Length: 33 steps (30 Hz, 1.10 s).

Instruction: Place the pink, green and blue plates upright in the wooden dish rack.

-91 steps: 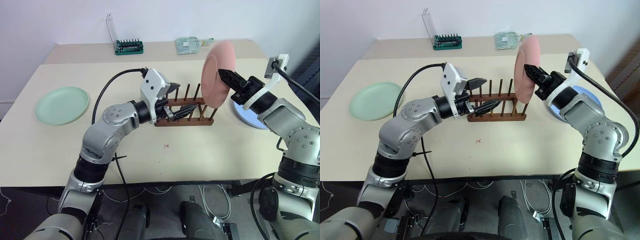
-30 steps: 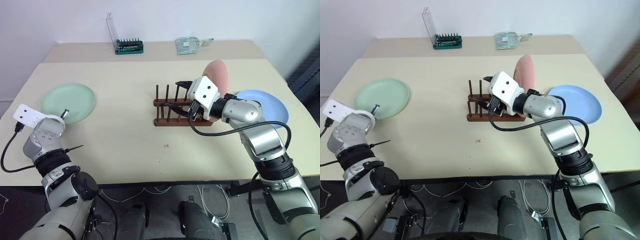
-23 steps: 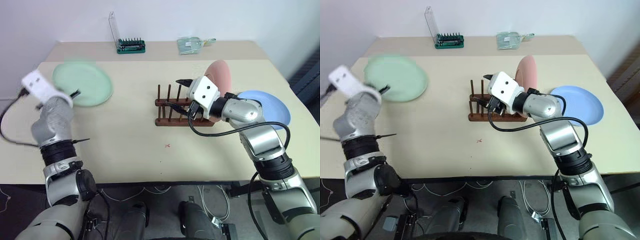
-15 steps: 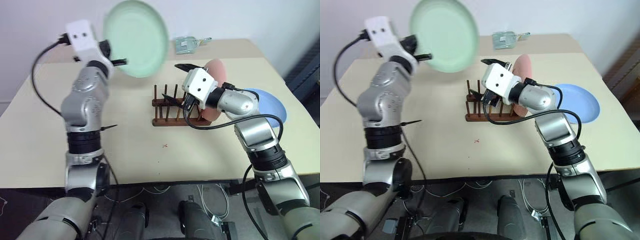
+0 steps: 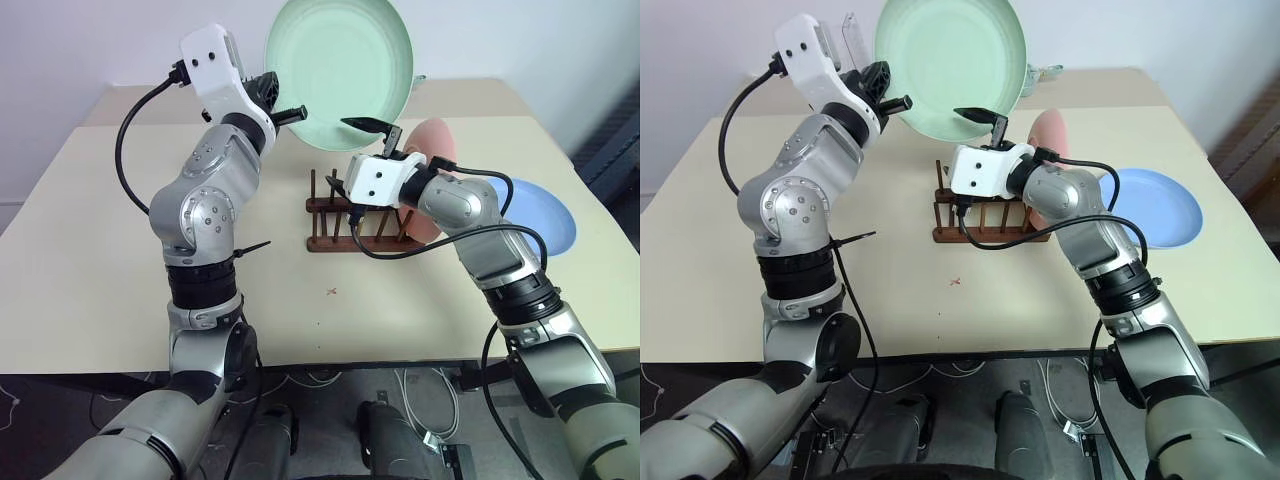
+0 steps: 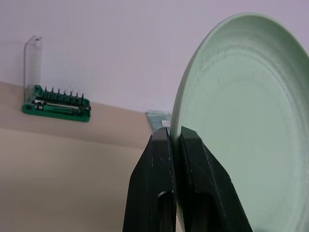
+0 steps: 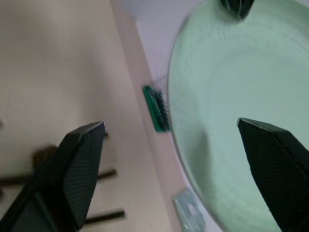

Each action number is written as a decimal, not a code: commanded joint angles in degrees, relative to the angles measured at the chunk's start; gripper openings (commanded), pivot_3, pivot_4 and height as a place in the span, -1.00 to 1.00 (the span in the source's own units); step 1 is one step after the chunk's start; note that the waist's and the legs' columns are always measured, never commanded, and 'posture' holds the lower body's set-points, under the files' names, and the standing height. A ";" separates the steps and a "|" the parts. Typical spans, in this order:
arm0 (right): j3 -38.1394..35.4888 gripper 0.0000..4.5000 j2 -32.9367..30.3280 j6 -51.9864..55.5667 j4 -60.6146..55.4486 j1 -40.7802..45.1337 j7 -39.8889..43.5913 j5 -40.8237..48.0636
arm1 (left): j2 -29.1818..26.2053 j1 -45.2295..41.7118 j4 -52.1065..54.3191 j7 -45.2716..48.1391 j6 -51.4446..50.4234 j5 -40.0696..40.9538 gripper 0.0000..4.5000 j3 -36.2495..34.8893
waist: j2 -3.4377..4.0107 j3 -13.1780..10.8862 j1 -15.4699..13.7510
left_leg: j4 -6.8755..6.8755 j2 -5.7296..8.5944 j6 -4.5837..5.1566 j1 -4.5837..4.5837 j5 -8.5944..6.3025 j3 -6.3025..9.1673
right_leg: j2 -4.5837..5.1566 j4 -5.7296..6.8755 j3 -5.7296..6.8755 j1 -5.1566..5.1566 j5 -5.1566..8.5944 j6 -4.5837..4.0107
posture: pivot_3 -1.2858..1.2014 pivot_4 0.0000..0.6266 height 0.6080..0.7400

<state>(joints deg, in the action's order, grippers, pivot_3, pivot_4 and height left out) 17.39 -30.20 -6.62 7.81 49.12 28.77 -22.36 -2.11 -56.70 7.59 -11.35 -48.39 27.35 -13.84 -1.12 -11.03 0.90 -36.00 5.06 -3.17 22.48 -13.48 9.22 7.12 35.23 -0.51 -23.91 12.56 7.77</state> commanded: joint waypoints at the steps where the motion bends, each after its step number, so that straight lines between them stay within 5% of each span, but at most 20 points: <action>1: -0.45 0.88 -0.36 -2.72 0.53 2.34 -2.65 -3.07 | 0.22 -2.13 3.42 0.37 -0.22 0.86 -1.00 0.67 | 0.00 0.00 0.05 | 0.00 0.00 -0.01 0.00 0.00 -0.01 | 0.00 0.00 -0.02 -0.01 0.00 0.00 | 0.03 -0.52 1.00; 4: -0.26 0.45 -0.31 -3.98 1.47 2.43 -3.91 -5.10 | 0.46 -1.98 3.70 0.25 -0.72 1.10 -1.00 0.57 | 0.00 0.00 0.02 | 0.01 0.00 -0.02 0.00 0.01 -0.04 | 0.00 0.00 -0.05 -0.02 0.00 0.00 | 0.03 -0.52 1.00; 8: -0.51 -0.47 0.07 -5.04 2.37 2.76 -5.06 -6.54 | 1.09 -2.03 3.76 0.08 -1.15 1.80 -1.00 -0.10 | 0.00 0.00 0.00 | 0.00 0.00 -0.02 0.00 0.01 -0.08 | 0.00 0.00 -0.09 -0.02 0.00 0.00 | 0.03 -0.52 1.00; 10: -0.48 -0.91 0.26 -5.33 2.72 2.83 -5.23 -7.04 | 1.63 -2.03 3.89 0.06 -0.57 2.52 -0.70 -0.98 | 0.00 0.00 0.05 | 0.00 0.00 -0.03 0.00 0.01 -0.10 | 0.00 0.00 -0.10 -0.02 0.00 0.00 | 0.03 -0.52 1.00; 17: -0.91 -0.92 0.85 -5.63 2.96 2.75 -5.29 -7.22 | 2.32 -3.92 2.18 -3.55 4.47 4.43 0.76 -7.85 | -0.01 0.00 0.09 | -0.01 0.00 -0.03 -0.01 0.02 -0.16 | -0.01 -0.01 -0.17 -0.04 0.00 0.00 | 0.03 -0.52 1.00; 22: -1.50 -0.92 1.32 -5.31 2.32 2.43 -4.61 -6.01 | -2.32 -5.16 -2.05 -5.45 11.44 3.52 0.76 -13.88 | -0.01 0.00 0.15 | 0.02 -0.03 -0.03 -0.02 0.02 -0.22 | -0.04 0.00 -0.24 -0.09 0.00 0.00 | 0.03 -0.52 1.00; 27: -4.63 -0.92 4.19 -0.86 -1.38 1.14 -2.09 1.05 | -14.75 2.80 -5.90 0.37 14.27 -6.30 0.76 -7.45 | 0.00 0.00 0.36 | 0.07 -0.06 -0.03 -0.07 0.02 -0.38 | -0.11 0.10 -0.43 -0.19 -0.01 0.00 | 0.03 -0.52 1.00; 33: -12.77 -0.92 11.54 15.33 -16.44 -2.06 3.84 23.27 | -23.63 18.22 -6.36 15.68 20.41 -12.72 0.76 2.21 | -0.01 0.00 -0.04 | 0.04 -0.05 -0.01 -0.01 0.01 -0.36 | -0.10 0.06 -0.44 -0.20 -0.07 0.00 | 0.03 -0.52 1.00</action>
<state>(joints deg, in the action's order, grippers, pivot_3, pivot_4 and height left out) 8.56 -19.93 3.87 -1.58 46.84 31.60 -6.55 -24.94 -40.00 -0.56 -0.50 -30.14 15.36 -14.30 -1.13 -11.03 0.86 -35.96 5.01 -3.13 22.47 -13.51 8.86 7.01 35.29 -0.95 -24.12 12.48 7.75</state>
